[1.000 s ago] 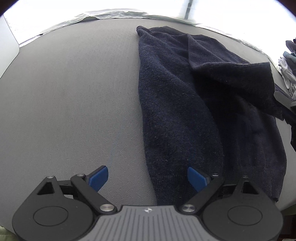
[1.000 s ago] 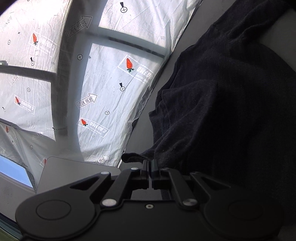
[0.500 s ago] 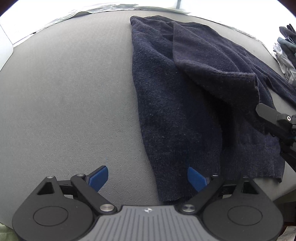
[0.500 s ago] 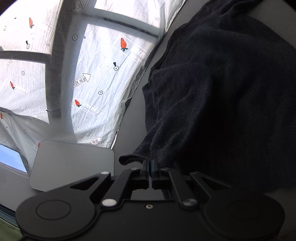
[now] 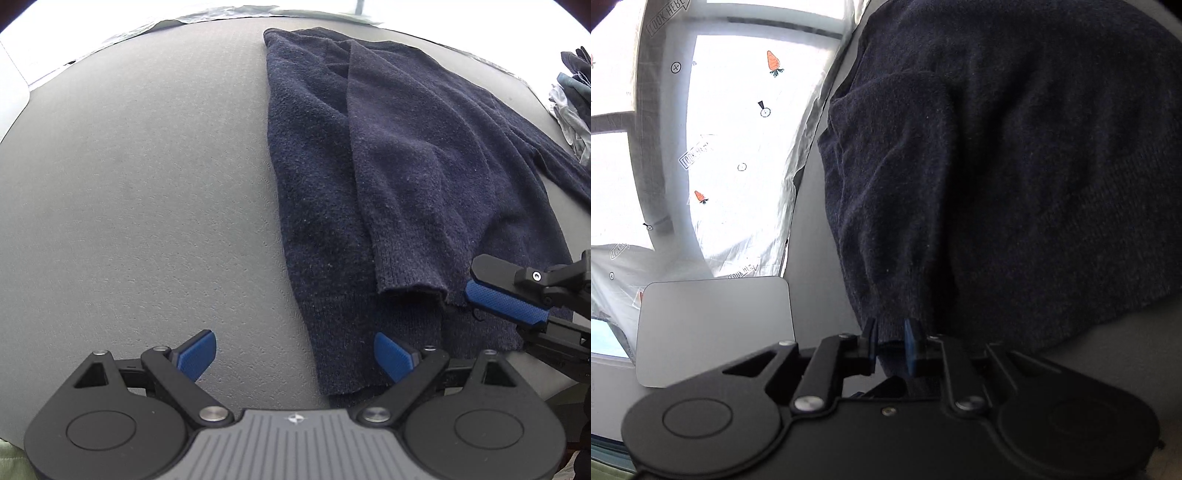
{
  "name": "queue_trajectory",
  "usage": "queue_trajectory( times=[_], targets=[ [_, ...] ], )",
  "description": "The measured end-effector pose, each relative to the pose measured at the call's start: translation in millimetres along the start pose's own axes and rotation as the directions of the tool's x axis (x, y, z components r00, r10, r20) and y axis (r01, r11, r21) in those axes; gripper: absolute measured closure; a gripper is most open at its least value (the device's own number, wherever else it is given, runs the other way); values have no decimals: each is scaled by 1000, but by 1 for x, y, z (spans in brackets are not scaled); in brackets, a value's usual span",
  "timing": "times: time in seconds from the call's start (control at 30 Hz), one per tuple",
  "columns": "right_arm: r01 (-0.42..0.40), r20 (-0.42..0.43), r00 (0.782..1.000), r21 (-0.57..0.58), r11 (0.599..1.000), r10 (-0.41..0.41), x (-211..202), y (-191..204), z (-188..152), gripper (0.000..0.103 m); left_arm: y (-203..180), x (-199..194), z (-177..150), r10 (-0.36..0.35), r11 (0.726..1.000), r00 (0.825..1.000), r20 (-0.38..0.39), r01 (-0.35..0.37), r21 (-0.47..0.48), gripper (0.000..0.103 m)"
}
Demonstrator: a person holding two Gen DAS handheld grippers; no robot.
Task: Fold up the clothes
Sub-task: 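Lift the sweater side with the right gripper, fold it over the body, release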
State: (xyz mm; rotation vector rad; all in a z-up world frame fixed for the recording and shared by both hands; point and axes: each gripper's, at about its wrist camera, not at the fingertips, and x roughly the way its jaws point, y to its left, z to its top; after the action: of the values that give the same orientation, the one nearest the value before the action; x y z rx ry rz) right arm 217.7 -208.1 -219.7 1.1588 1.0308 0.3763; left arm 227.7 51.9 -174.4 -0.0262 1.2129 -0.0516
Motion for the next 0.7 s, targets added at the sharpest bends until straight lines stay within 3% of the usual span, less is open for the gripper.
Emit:
queue_trajectory(
  times=[0.1,0.23,0.33,0.43,0.5,0.6,0.7],
  targets=[
    [-10,15,1000,-5,1000,10,-2,1,3,85,-2,0,2,5,1000,1000,3,-5,-6,10],
    [44,-33,999,41,998,-42,8,-9,3,85,-1,-3,3,17,1000,1000,20,-17,-19,10],
    [35,-46,998,19,999,-34,6,-4,6,82,-1,-10,8,25,999,998,54,-24,-26,10],
    [12,-17,1000,-71,997,-14,-7,12,13,60,-1,-24,14,51,999,990,130,-48,-21,10],
    [15,14,1000,-142,990,-13,-19,22,18,54,-2,-33,21,75,997,981,181,-70,-32,10],
    [67,77,996,-241,968,-50,-38,33,28,46,-7,-41,34,89,996,966,243,-83,-37,5],
    [147,161,982,-298,943,-102,-57,35,40,28,-17,-40,45,95,995,959,266,-88,-39,5]
  ],
)
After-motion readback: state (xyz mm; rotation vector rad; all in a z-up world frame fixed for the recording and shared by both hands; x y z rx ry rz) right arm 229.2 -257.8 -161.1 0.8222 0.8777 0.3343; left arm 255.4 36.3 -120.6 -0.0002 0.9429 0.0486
